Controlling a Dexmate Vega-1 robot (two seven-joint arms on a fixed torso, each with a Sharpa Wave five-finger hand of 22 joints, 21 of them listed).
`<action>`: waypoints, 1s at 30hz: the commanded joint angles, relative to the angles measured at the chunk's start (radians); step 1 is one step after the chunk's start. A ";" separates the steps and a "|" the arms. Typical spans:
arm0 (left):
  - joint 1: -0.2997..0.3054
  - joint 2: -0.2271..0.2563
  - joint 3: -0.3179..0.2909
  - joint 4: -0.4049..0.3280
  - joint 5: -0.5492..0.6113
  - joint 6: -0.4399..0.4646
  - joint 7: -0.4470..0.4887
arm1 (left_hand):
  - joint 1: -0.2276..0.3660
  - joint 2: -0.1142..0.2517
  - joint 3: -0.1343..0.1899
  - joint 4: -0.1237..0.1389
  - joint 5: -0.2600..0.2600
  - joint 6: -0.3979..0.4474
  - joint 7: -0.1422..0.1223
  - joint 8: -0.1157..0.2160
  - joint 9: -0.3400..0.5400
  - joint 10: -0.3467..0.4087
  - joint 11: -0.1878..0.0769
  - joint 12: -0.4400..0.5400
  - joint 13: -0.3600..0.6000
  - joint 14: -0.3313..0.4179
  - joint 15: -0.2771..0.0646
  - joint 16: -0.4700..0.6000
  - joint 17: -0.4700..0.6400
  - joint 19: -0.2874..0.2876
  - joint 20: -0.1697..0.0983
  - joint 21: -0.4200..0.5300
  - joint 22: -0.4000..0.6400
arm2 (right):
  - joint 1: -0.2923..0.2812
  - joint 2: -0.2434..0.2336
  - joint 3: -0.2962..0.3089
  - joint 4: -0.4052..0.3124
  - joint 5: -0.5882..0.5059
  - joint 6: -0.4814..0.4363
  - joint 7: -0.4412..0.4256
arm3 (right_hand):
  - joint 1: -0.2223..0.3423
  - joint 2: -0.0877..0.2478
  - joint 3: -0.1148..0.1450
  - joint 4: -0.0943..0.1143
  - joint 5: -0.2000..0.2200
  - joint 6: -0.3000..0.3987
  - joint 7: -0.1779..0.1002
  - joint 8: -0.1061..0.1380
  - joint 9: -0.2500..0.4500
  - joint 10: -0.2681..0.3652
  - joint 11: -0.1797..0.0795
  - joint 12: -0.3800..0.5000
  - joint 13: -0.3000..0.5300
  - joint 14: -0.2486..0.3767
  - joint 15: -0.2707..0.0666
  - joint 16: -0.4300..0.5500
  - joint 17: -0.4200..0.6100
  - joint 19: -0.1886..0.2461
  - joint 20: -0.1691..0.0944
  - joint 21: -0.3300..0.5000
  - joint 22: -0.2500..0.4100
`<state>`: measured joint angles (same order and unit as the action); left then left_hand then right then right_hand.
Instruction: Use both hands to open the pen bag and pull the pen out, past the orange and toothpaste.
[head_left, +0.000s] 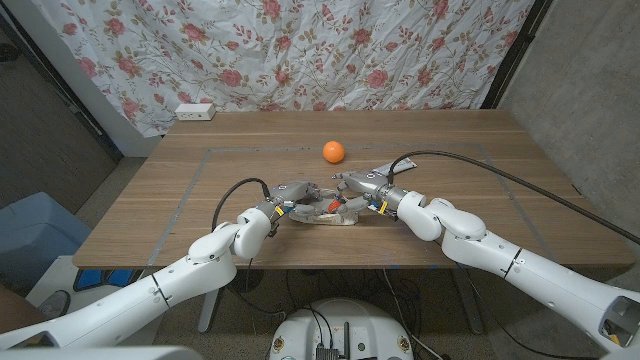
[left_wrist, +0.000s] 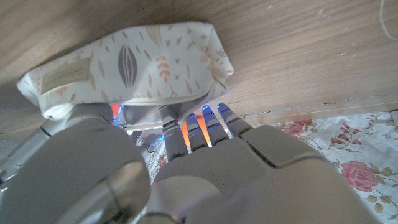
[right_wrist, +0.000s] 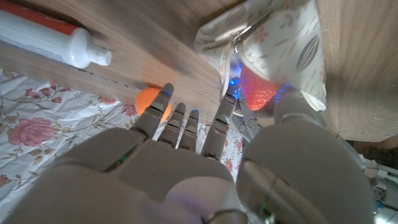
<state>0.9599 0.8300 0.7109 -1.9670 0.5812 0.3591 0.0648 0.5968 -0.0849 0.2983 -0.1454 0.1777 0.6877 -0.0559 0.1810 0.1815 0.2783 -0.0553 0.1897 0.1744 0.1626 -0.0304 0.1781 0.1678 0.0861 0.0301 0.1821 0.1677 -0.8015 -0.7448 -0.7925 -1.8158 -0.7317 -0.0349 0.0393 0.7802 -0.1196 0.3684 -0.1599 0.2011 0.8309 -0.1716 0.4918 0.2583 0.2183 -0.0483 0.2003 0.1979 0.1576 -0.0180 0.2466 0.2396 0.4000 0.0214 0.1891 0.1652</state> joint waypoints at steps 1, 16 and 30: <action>-0.014 -0.001 0.012 0.005 0.014 0.002 -0.016 | 0.005 0.015 0.008 -0.006 0.004 0.004 -0.007 0.007 0.000 0.004 -0.002 0.003 0.005 0.007 -0.005 0.004 0.003 0.002 0.000 0.006 0.003 | 0.003 0.006 0.003 0.010 0.003 0.021 -0.033 | 0.003 0.012 0.000 -0.001 0.005 0.012 0.000 0.009 0.004 0.017 -0.001 0.008 0.001 0.012 0.000 0.008 0.005 0.016 -0.003 0.004 0.003; -0.010 0.000 0.007 0.007 0.028 -0.028 0.009 | 0.060 0.065 0.046 -0.020 0.003 0.058 -0.025 0.023 0.002 0.053 -0.027 0.016 0.005 0.055 -0.025 0.014 0.002 0.046 -0.008 0.017 0.003 | -0.003 0.007 0.017 0.001 0.019 0.027 -0.055 | 0.010 0.017 0.001 0.000 0.006 0.029 0.000 0.022 0.008 0.024 0.000 0.007 0.001 0.017 -0.003 0.010 0.007 0.020 -0.005 0.004 0.003; 0.010 0.004 -0.012 -0.034 0.049 0.002 0.018 | 0.083 0.081 0.059 -0.023 0.002 0.093 -0.020 0.025 -0.001 0.091 -0.037 0.022 0.005 0.087 -0.042 0.016 0.001 0.073 -0.009 0.020 0.003 | -0.013 0.000 0.036 -0.018 0.033 0.037 -0.077 | 0.013 0.023 0.001 0.002 0.006 0.039 -0.001 0.031 0.010 0.028 0.000 0.006 0.001 0.018 -0.006 0.012 0.009 0.023 -0.006 0.003 0.003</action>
<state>0.9559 0.8313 0.7138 -1.9706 0.6132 0.3381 0.0713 0.6690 -0.0047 0.3497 -0.1684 0.1777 0.7632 -0.0768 0.2078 0.1819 0.3547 -0.0919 0.2043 0.1744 0.2362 -0.0395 0.1897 0.1679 0.1471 0.0231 0.1976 0.1678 -0.8072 -0.7394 -0.7707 -1.8191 -0.7082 -0.0054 -0.0204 0.7898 -0.1022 0.3684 -0.1599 0.2008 0.8593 -0.1717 0.5150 0.2644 0.2396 -0.0482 0.2003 0.1977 0.1701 -0.0306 0.2515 0.2441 0.4181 0.0177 0.1891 0.1651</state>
